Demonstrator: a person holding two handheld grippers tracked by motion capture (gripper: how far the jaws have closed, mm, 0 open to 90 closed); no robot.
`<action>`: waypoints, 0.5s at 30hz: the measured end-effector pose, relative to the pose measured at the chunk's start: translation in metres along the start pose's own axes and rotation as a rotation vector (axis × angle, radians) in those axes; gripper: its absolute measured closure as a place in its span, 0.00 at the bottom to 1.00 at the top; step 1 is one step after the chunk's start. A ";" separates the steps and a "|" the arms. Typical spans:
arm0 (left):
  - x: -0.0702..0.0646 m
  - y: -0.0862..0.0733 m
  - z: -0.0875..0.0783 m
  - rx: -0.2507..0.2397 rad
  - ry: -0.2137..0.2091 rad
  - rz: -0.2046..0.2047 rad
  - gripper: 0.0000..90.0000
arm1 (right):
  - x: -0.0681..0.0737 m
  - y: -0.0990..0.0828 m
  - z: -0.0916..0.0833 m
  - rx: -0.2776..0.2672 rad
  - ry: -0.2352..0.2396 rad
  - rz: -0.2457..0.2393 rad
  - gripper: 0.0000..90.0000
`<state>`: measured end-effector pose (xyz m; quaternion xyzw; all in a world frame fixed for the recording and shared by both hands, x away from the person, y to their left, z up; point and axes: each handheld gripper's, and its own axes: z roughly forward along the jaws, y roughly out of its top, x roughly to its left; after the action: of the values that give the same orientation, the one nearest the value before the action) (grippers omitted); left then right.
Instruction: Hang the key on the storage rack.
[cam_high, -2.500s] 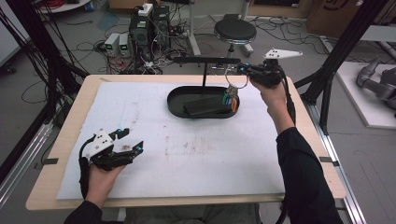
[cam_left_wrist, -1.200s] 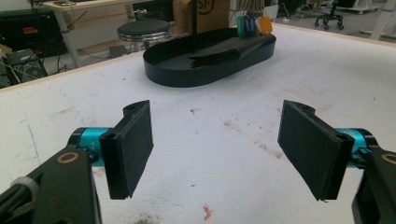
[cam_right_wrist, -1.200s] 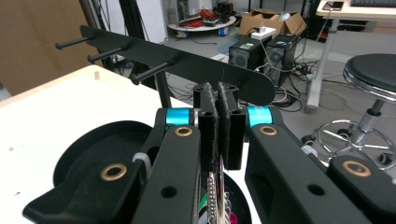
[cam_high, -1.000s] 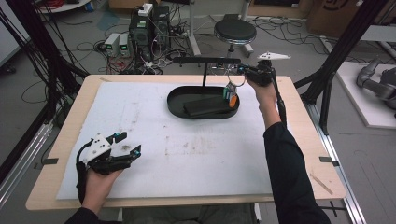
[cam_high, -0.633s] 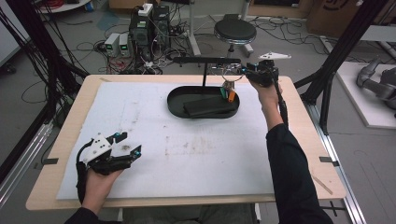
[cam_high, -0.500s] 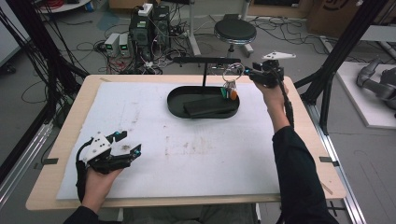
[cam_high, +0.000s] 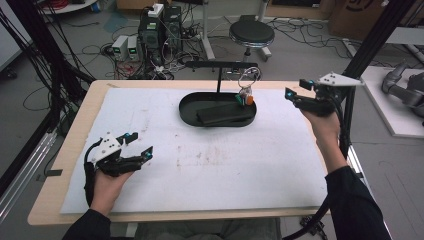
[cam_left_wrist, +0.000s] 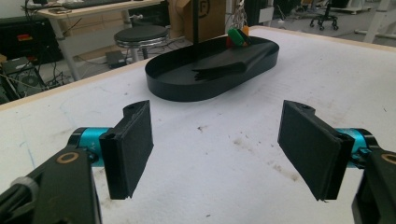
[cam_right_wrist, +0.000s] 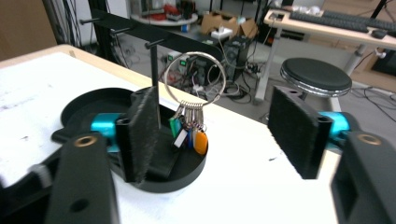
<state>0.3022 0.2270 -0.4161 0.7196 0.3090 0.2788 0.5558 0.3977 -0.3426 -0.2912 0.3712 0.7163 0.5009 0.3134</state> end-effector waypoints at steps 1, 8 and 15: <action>0.000 0.000 0.002 0.003 -0.002 0.001 0.29 | 0.001 -0.006 -0.005 0.000 0.010 0.007 0.36; -0.005 0.001 0.011 0.013 -0.014 0.010 0.29 | 0.007 -0.052 -0.021 0.005 0.071 0.061 0.30; -0.005 0.001 0.010 0.011 0.004 0.012 0.27 | 0.009 -0.097 -0.027 0.003 0.091 0.123 0.27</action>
<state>0.3064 0.2170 -0.4179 0.7241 0.3071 0.2820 0.5495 0.3497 -0.3697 -0.3754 0.3918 0.7064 0.5346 0.2485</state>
